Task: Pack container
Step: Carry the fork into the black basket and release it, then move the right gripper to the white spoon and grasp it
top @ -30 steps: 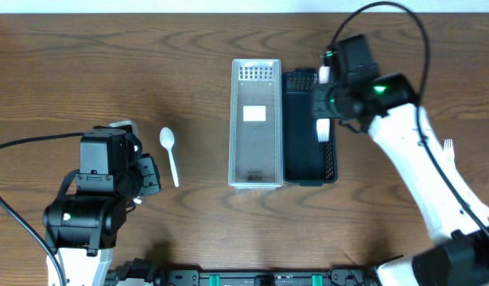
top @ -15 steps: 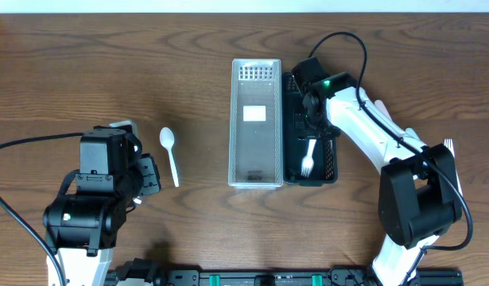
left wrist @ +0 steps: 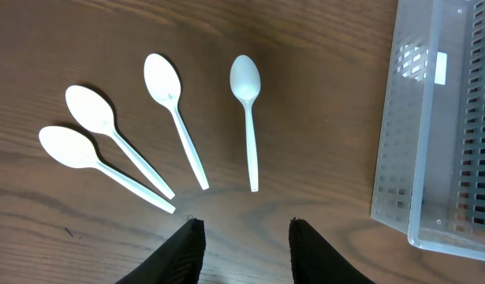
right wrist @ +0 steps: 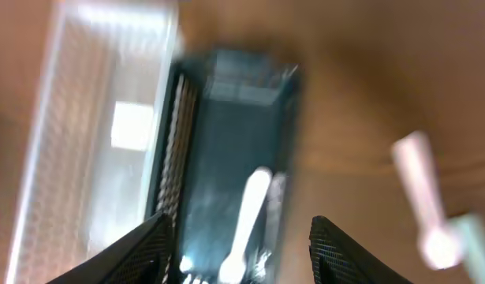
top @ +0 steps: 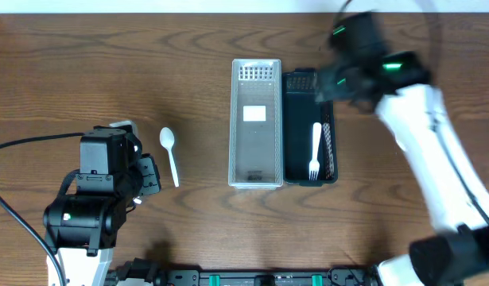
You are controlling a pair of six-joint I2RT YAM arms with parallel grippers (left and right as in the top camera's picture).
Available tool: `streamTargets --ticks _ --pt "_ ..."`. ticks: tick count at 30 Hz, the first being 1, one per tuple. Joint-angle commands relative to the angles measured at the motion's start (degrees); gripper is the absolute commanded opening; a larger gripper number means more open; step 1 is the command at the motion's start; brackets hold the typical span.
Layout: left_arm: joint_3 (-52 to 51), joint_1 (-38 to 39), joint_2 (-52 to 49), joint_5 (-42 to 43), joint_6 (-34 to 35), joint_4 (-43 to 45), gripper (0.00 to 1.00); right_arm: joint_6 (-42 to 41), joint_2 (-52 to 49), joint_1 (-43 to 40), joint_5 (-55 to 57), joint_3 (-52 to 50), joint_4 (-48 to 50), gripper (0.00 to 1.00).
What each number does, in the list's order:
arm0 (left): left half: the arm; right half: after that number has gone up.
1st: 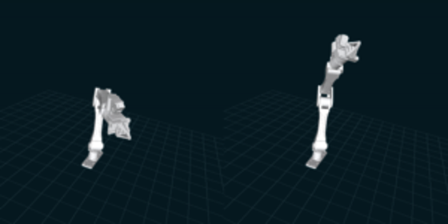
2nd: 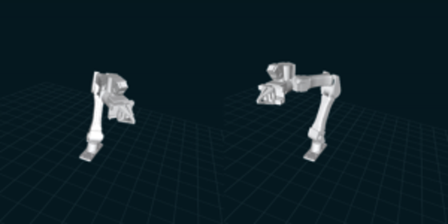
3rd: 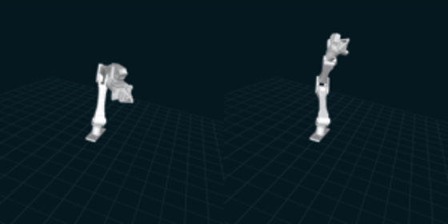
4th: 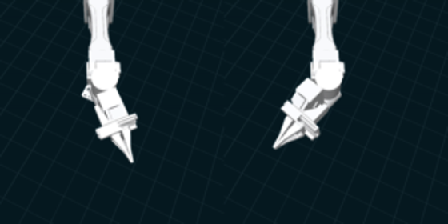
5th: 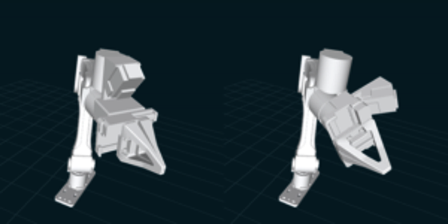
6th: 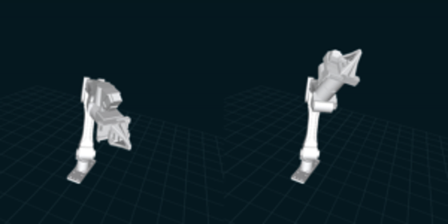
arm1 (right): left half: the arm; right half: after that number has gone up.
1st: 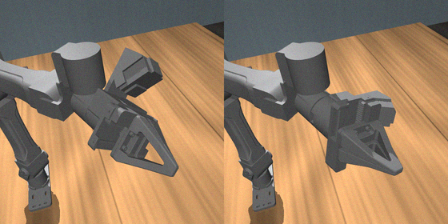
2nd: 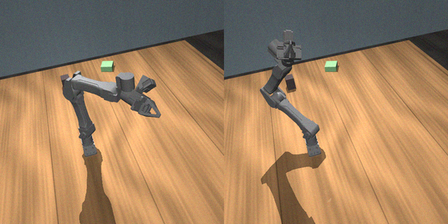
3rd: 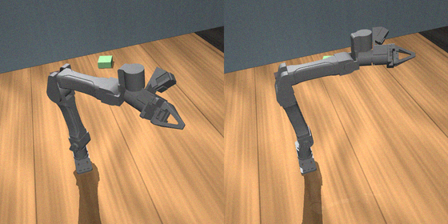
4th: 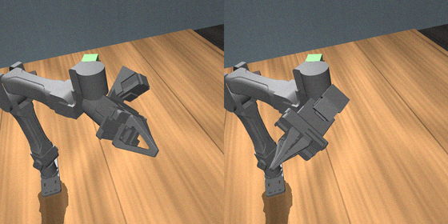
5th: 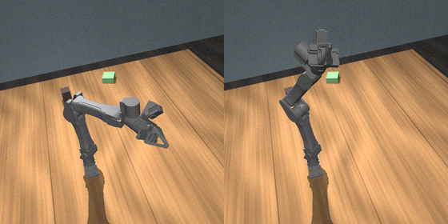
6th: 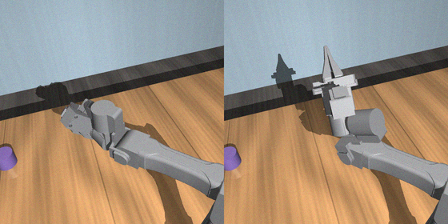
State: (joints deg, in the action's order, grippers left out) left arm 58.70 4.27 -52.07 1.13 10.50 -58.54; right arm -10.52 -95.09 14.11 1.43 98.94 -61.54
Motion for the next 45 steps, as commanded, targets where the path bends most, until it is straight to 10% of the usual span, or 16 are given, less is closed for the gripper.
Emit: streamTargets --ticks 1,15,20,45 --pt "0.9 0.0 0.0 -0.3 -0.3 -0.1 0.38 8.7 0.2 -7.0 0.4 3.4 -2.4 0.58" --pt "0.9 0.0 0.0 -0.2 -0.3 -0.1 0.38 30.8 -15.3 -23.1 0.5 3.9 -4.9 0.6" --pt "0.9 0.0 0.0 -0.3 -0.3 -0.1 0.38 30.9 -22.3 -23.6 0.5 3.9 -4.5 0.75" --pt "0.9 0.0 0.0 -0.2 -0.3 -0.1 0.38 29.5 -31.8 -26.6 0.5 2.4 -12.7 0.77"
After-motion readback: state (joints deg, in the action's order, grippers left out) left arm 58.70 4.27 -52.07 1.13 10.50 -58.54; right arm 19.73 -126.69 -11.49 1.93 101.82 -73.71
